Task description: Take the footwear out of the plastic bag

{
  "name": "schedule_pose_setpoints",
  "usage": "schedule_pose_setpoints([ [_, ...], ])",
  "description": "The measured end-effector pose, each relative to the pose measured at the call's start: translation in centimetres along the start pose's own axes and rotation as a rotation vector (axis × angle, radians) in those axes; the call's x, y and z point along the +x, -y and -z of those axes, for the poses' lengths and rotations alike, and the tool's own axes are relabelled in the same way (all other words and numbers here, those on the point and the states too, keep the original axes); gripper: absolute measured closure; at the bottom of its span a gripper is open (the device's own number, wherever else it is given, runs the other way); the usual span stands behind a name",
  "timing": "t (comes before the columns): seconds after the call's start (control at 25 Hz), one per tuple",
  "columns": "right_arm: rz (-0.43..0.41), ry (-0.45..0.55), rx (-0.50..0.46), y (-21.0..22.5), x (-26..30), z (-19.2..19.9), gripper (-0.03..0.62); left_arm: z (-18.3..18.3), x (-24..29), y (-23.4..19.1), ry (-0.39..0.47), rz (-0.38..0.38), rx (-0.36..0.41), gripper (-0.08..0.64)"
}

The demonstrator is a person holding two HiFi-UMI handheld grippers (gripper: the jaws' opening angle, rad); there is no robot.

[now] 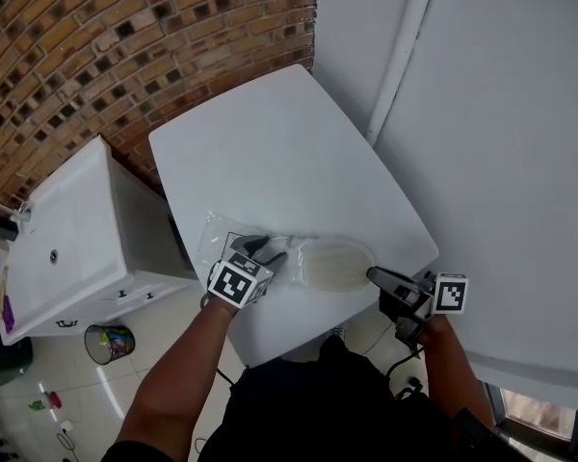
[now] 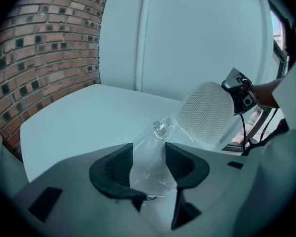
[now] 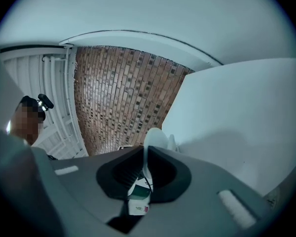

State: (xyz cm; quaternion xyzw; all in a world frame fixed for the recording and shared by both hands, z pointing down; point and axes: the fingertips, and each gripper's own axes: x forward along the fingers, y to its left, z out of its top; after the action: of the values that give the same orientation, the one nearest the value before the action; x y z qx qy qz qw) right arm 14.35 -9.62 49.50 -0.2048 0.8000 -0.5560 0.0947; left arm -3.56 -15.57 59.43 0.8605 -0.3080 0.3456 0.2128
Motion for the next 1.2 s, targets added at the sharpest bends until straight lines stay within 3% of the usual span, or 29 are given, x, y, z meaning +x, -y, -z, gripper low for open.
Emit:
schedule_pose_setpoints([
  [0.2, 0.015, 0.018, 0.009, 0.3, -0.2, -0.1, 0.564, 0.9, 1.0, 0.6, -0.035, 0.033, -0.026, 0.44],
  [0.36, -0.002, 0.074, 0.042, 0.4, -1.2, -0.8, 0.565, 1.2, 1.3, 0.5, -0.048, 0.002, -0.012, 0.491],
  [0.52, -0.033, 0.125, 0.065, -0.2, -2.3, -1.7, 0.563, 1.8, 1.2, -0.6, -0.061, -0.033, -0.054, 0.535],
  [0.88, -0.072, 0.171, 0.035, -2.9, -3.8, -3.3, 0.561, 1.3, 1.3, -2.4, -0.069, -0.124, -0.102, 0.551],
  [1.2, -0.142, 0.242, -0.016, -6.7, -7.3, -6.2, 0.561, 0.6, 1.6, -5.0, -0.053, -0.203, -0.213, 0.551],
])
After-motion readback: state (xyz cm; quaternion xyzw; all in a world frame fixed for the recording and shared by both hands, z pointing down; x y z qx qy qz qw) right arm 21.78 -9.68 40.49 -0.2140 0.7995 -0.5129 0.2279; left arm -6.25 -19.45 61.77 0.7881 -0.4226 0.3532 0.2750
